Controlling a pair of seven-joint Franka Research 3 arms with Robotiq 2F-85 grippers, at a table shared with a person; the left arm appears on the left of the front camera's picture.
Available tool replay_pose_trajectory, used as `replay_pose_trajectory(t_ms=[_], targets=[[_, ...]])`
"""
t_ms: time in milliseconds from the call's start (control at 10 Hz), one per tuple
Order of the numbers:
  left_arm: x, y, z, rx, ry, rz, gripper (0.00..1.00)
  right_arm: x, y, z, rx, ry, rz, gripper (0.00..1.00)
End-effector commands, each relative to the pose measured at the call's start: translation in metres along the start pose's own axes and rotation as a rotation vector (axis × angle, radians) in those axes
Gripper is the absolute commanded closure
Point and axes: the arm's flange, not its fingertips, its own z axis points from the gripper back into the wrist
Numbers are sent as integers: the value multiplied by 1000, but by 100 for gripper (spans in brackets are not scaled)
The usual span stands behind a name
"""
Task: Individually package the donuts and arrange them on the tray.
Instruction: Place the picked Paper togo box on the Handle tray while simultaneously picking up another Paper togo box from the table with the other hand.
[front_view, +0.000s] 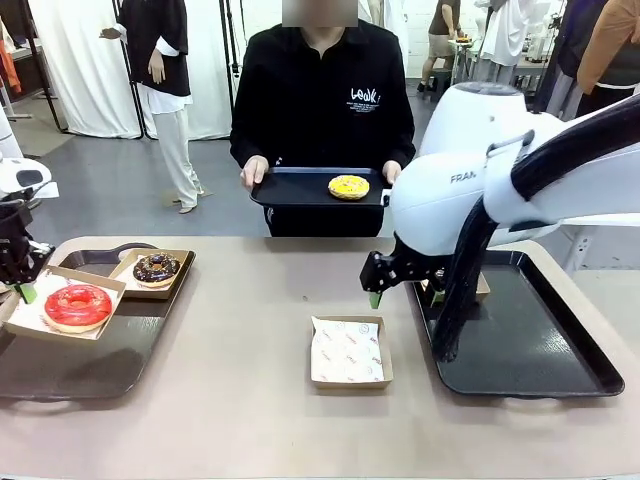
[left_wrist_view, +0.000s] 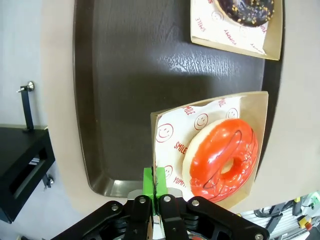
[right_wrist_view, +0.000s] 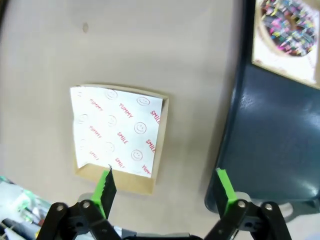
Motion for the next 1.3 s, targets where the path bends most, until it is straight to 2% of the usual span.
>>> replay_pose_trajectory(t_ms=[0, 400, 500, 600, 1000, 1200], targets=[[2, 6, -15, 35, -33, -22, 99, 9, 11, -16, -13, 45, -34, 0], [0, 3, -23, 3, -53, -4, 99, -1, 20, -51, 20, 19, -84, 0], [4, 0, -22, 10, -28, -7, 99, -2, 19, -50, 15, -8, -98, 0], [4, 0, -22, 10, -28, -7, 99, 2, 13, -43, 16, 46, -49, 0], [3, 0, -22, 10, -28, -7, 99, 2, 13, -43, 16, 46, -49, 0], [6, -4, -30, 42, -77, -24, 99, -3, 16, -52, -14, 31, -96, 0]])
